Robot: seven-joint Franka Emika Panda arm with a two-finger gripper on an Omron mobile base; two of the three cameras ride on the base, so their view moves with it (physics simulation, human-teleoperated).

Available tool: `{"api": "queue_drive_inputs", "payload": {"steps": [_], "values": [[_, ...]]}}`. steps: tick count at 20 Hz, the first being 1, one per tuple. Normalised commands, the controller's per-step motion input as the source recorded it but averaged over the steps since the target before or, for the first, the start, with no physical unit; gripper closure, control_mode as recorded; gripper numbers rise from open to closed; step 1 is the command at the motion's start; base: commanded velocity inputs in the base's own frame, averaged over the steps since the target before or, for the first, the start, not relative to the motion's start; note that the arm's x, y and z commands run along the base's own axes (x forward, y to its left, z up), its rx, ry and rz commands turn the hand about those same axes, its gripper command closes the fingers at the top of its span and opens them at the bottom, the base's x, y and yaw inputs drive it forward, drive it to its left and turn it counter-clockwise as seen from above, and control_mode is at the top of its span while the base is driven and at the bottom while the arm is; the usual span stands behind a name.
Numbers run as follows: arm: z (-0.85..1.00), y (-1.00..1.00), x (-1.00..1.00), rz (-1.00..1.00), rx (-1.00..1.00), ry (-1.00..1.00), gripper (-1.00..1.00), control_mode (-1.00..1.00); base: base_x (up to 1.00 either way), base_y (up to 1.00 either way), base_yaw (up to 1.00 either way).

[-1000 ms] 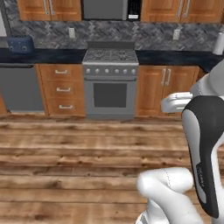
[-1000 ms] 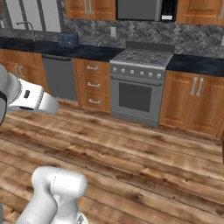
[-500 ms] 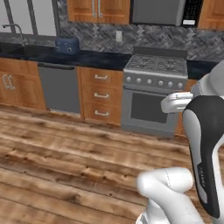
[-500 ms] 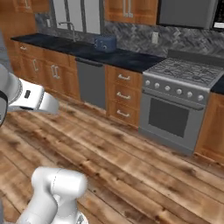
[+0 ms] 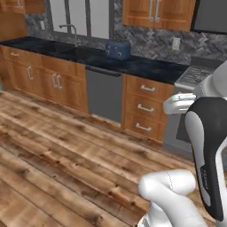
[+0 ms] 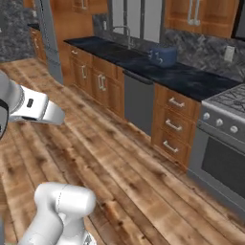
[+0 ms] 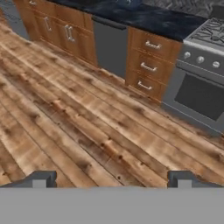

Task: There is a tray on the dining counter. Grab the cup, mug, and pitcher and place them on the tray. The pitcher may be placed next to the tray if it cannot fit the tray.

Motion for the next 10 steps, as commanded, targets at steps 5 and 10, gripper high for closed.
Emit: {"api": "queue_drive_inputs", "payload": {"steps": [5, 10], "values": [[0.0, 0.0, 0.0, 0.0, 0.0, 0.0, -1.0, 1.0, 1.0, 0.06, 0.5], [0.0, 0.0, 0.0, 0.0, 0.0, 0.0, -1.0, 1.0, 1.0, 0.29, 0.48]]}}
